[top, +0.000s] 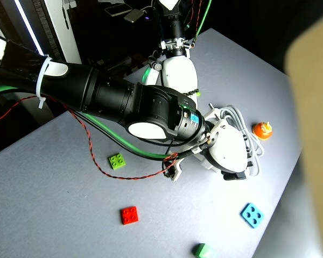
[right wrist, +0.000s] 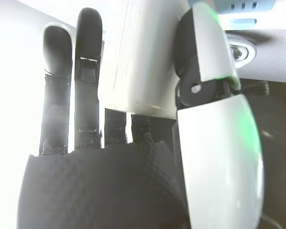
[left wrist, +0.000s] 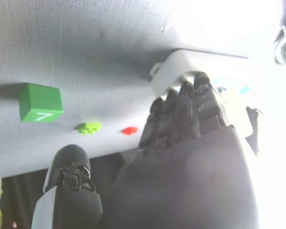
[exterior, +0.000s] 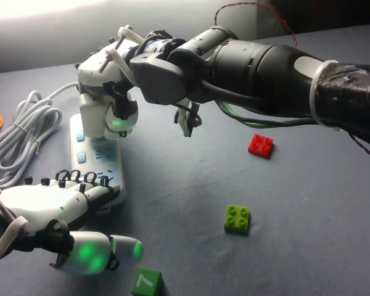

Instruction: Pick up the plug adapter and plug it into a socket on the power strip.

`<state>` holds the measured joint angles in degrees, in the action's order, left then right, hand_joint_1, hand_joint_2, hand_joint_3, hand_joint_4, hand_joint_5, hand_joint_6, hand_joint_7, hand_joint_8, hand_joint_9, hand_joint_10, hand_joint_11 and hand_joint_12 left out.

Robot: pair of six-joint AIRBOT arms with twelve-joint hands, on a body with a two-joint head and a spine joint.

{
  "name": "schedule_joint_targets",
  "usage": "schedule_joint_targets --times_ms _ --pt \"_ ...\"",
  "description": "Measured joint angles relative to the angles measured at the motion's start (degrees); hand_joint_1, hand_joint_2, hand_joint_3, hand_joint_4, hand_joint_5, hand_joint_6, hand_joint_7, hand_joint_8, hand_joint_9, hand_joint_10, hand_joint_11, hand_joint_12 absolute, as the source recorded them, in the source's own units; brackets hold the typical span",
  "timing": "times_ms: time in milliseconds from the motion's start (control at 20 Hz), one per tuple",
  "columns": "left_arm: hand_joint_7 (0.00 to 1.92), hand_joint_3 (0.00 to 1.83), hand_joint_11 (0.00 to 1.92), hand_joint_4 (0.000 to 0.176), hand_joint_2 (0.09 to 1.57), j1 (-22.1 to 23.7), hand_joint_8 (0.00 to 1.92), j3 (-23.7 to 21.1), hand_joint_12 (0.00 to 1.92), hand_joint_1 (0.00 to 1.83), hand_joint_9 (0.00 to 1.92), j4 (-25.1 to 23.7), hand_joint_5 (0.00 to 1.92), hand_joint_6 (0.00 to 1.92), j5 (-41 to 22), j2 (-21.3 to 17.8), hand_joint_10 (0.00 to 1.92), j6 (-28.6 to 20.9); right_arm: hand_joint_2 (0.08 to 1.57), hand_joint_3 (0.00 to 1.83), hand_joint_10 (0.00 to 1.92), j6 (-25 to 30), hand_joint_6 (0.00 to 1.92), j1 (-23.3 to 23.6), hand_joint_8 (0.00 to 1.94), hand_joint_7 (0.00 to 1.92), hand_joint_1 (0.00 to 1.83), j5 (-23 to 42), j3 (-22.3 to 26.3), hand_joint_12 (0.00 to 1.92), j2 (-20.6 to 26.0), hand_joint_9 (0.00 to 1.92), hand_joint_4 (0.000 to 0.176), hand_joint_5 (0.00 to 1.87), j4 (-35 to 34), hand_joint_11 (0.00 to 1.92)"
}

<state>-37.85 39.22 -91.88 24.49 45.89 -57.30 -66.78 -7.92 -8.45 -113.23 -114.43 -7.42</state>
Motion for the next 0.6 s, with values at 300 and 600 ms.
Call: schedule_joint_targets --times_ms 300,600 --pt "0.01 0.0 0.0 0.0 1.16 0.0 0.0 0.0 0.0 0.0 0.0 0.0 0.0 0.0 -0.07 -0.07 0.0 0.0 1.04 0.0 0.05 -0.13 0.0 0.0 0.0 0.65 0.82 -0.7 0.07 1.14 0.46 0.66 0.0 0.56 0.04 0.24" --pt "0.0 0.0 0.0 0.0 1.16 0.2 0.0 0.17 0.0 0.0 0.0 0.35 0.0 0.0 -1.01 -0.87 0.0 0.0 1.01 0.0 0.0 -0.17 0.0 0.66 0.0 0.46 0.61 -1.29 3.13 1.04 3.19 0.44 0.0 0.42 0.22 0.06"
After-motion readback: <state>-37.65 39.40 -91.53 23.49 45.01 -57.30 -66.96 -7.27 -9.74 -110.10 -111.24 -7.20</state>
